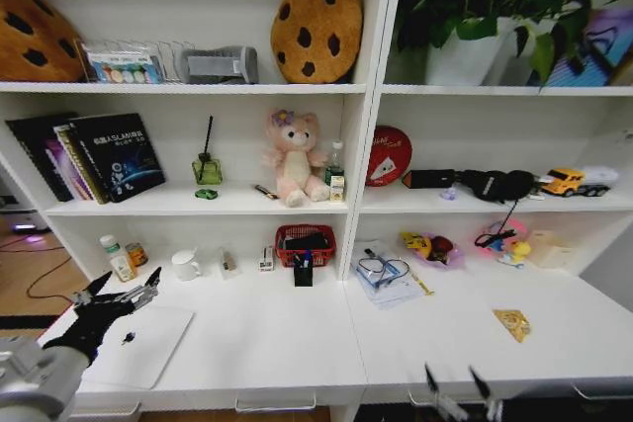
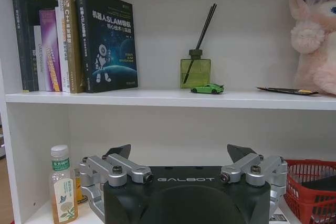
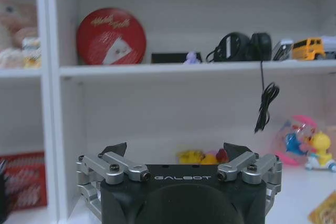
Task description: Organize the objects on the table.
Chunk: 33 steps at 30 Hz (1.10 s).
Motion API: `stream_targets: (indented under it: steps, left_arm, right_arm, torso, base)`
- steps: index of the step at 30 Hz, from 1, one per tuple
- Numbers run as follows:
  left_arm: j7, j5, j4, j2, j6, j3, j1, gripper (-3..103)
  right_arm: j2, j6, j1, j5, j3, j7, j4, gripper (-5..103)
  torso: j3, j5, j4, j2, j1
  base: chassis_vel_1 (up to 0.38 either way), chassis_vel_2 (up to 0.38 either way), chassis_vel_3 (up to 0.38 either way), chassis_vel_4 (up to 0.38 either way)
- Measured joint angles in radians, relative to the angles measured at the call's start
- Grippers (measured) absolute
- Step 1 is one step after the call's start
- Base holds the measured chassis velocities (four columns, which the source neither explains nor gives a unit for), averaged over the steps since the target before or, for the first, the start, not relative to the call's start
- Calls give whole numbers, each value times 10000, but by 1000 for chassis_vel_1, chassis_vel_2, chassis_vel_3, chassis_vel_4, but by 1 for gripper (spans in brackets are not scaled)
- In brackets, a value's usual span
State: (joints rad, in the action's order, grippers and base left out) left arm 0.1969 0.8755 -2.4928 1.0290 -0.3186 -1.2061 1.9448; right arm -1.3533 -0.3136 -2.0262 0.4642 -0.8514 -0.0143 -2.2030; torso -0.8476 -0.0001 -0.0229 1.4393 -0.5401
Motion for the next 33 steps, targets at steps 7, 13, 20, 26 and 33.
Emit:
stream_targets:
  steps: [7, 13, 20, 26, 33]
  left_arm:
    - [1, 1, 0, 0, 0, 0, 0, 100]
    - [1, 0, 0, 0, 0, 0, 0, 100]
    - [1, 0, 0, 0, 0, 0, 0, 100]
    - [1, 0, 0, 0, 0, 0, 0, 100]
    - [-3, 0, -2, 1, 0, 1, 0, 100]
  right_arm:
    - [1133, 2717, 1553, 1589, -976, -1301, -504, 100]
    - [1174, 2784, 1589, 1774, -963, -1253, -189, 100]
    - [850, 2563, 1445, 1546, -740, -1213, -95, 100]
    - [941, 2561, 1547, 1483, -716, -1223, 68, 100]
    - [1085, 3374, 2140, 952, -290, -1699, 835, 100]
  torso:
    - [-1, 3, 0, -2, -2]
    - [-1, 1, -2, -2, -3]
    - [0, 0, -3, -1, -2]
    - [0, 3, -1, -1, -2]
    - [-1, 16, -1, -2, -2]
  base:
    - [0, 0, 0, 0]
    - [0, 0, 0, 0]
    - [-81, -78, 81, 73]
    - [-207, -183, 187, 203]
    - [-231, -227, 207, 231]
